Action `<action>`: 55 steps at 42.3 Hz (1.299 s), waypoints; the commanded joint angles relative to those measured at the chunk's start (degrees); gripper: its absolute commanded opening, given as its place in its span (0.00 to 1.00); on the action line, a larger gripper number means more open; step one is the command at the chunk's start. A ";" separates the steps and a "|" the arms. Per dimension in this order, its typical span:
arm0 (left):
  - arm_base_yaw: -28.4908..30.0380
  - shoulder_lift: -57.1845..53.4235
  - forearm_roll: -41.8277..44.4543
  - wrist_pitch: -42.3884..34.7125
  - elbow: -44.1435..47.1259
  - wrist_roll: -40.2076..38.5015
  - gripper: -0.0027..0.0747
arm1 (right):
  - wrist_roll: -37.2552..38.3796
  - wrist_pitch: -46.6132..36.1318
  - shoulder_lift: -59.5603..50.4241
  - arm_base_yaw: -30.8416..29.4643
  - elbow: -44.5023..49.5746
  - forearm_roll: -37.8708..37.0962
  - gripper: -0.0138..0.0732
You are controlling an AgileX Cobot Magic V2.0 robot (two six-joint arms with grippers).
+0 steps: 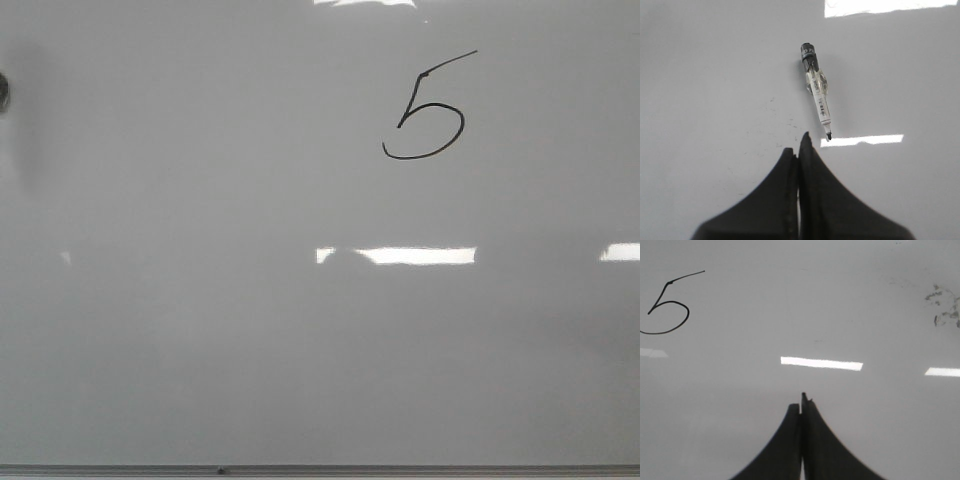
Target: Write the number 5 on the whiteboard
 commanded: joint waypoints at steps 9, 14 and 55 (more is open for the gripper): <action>-0.36 -0.84 -0.43 -4.30 0.31 -0.56 0.01 | -0.47 -5.85 -1.22 -0.45 -0.90 -0.11 0.10; -0.36 -0.84 -0.43 -4.30 0.31 -0.56 0.01 | -0.47 -6.30 -1.22 -0.45 -0.90 -0.11 0.10; -0.36 -0.84 -0.43 -4.30 0.31 -0.56 0.01 | 8.41 -10.12 -1.22 -0.94 -0.90 -5.87 0.10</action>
